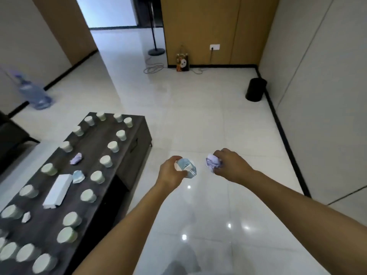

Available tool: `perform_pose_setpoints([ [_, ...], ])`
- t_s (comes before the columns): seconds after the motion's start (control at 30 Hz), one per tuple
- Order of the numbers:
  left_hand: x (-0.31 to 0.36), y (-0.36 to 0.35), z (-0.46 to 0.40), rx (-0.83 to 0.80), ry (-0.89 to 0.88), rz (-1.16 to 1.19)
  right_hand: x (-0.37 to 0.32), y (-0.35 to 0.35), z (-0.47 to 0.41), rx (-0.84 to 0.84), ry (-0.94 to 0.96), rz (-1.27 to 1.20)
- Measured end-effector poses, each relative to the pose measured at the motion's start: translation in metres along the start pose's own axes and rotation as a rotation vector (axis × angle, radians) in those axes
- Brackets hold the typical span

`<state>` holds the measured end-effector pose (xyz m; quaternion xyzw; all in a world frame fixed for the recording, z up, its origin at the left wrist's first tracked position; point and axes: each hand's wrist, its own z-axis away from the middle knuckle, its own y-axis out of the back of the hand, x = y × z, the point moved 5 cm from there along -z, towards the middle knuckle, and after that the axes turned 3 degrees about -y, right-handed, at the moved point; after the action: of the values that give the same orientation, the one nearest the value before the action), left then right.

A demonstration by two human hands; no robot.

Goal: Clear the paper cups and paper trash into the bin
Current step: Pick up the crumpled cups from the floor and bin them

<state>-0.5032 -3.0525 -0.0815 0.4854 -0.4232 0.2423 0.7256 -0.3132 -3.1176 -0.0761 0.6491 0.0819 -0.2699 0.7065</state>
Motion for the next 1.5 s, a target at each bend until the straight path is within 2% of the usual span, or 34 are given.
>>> perform_pose_setpoints([
  [0.17,0.061,-0.085,-0.099,-0.177,-0.063,-0.010,0.098,0.056,-0.034,0.108,-0.200,-0.064],
  [0.37,0.139,-0.159,-0.244,-0.329,-0.190,-0.016,0.192,0.133,-0.127,0.209,-0.393,-0.048],
  [0.57,0.208,-0.200,-0.378,-0.404,-0.241,-0.060,0.252,0.194,-0.225,0.238,-0.480,-0.044],
  [0.73,0.244,-0.250,-0.467,-0.475,-0.250,-0.112,0.316,0.217,-0.302,0.211,-0.543,-0.067],
  [0.9,0.297,-0.318,-0.579,-0.470,-0.260,-0.101,0.398,0.260,-0.394,0.223,-0.552,-0.097],
  [1.17,0.400,-0.412,-0.751,-0.462,-0.225,-0.076,0.524,0.370,-0.559,0.236,-0.552,-0.103],
  [1.5,0.453,-0.476,-0.968,-0.429,-0.149,-0.107,0.628,0.427,-0.774,0.204,-0.525,-0.129],
])
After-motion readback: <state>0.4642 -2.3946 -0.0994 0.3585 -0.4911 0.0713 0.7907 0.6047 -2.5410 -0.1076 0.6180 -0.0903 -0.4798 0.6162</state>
